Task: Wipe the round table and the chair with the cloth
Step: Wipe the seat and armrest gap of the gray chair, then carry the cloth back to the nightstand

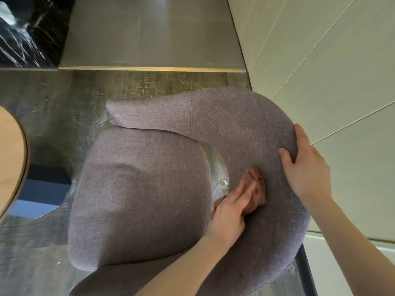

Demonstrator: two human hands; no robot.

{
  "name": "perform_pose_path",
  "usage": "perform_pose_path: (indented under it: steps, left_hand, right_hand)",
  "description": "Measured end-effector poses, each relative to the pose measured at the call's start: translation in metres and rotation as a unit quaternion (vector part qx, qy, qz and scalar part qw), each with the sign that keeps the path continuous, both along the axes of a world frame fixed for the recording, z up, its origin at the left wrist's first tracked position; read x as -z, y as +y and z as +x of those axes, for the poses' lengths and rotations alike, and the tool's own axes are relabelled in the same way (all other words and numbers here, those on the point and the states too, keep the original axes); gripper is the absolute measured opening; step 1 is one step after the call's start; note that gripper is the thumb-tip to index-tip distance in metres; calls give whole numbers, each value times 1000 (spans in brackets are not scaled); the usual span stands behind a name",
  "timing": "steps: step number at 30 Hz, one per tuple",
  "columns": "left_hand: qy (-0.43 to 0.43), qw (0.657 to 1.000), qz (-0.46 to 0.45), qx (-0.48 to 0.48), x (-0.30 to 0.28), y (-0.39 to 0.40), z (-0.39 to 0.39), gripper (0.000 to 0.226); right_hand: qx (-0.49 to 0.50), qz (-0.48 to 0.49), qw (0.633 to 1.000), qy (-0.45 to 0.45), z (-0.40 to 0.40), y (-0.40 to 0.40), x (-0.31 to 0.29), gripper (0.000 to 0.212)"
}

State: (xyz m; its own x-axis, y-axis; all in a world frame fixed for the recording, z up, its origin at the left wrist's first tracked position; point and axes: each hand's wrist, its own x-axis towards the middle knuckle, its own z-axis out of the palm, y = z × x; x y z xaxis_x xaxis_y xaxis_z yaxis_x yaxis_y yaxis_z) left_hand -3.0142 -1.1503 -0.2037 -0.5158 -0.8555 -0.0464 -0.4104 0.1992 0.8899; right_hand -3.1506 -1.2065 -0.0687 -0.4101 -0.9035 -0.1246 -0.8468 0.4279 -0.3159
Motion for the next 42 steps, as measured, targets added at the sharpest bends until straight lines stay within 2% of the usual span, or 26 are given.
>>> perform_pose_path:
  steps: [3,4,6,7,9,11,12,14,16,18,20,23,26,28,30,32,35,37,39,42]
  left_hand:
    - [-95,988,43,115,34,19,48,91]
    - [-157,973,72,153,42,20,65,87]
    - [-290,919,135,230,48,17,93,72]
    - [-322,906,163,220,48,13,100,68]
    - [-291,927,223,76,42,3,96,69]
    - [-180,945,247,-112,22,-12,73,69]
    - [-117,948,237,-177,12,-21,56,68]
    - [-2,960,175,-219,-14,-36,25,74]
    - [51,980,79,-177,-35,-41,-1,81]
    - [37,995,-13,-90,-39,-29,-15,82]
    - [-11,999,-47,-15,-23,-9,-7,80]
    - [-142,985,-2,101,26,15,41,90]
    - [-294,929,72,214,48,27,93,80]
    - [-331,919,131,171,41,27,108,71]
    - [-308,935,166,57,26,16,107,72]
    - [-242,950,190,-57,2,-9,95,70]
    - [-135,956,190,-177,-49,-54,81,68]
    - [-68,954,189,-224,-87,-79,78,68]
    - [-5,949,188,-251,-124,-98,80,64]
    - [114,937,187,-272,-192,-109,86,45]
  right_hand:
    - [-1,2,1000,-4,0,0,-1,59]
    - [0,3,1000,-5,0,0,-1,58]
    - [-1,3,1000,-5,1,1,-1,58]
    - [-3,0,1000,-4,1,1,-1,58]
    - [-6,-5,1000,-1,0,1,0,57]
    - [-9,-6,1000,1,-1,2,0,57]
    - [-8,-6,1000,1,-1,2,0,57]
    - [-8,-8,1000,3,-1,2,0,57]
    - [-10,-12,1000,7,-1,1,1,58]
    - [-12,-15,1000,7,-2,0,2,59]
    - [-16,-18,1000,9,-2,1,3,58]
    - [-18,-18,1000,9,-3,0,2,58]
    - [-13,-19,1000,4,-3,1,1,57]
    - [-17,-18,1000,6,-4,1,2,57]
    - [-9,-17,1000,5,-4,2,3,58]
    - [-2,-11,1000,1,-3,3,2,58]
    - [16,18,999,-25,3,8,-7,62]
    - [25,18,998,-53,11,14,-18,66]
    - [24,-31,997,-68,21,16,-38,64]
    - [9,-117,983,-139,45,6,-87,42]
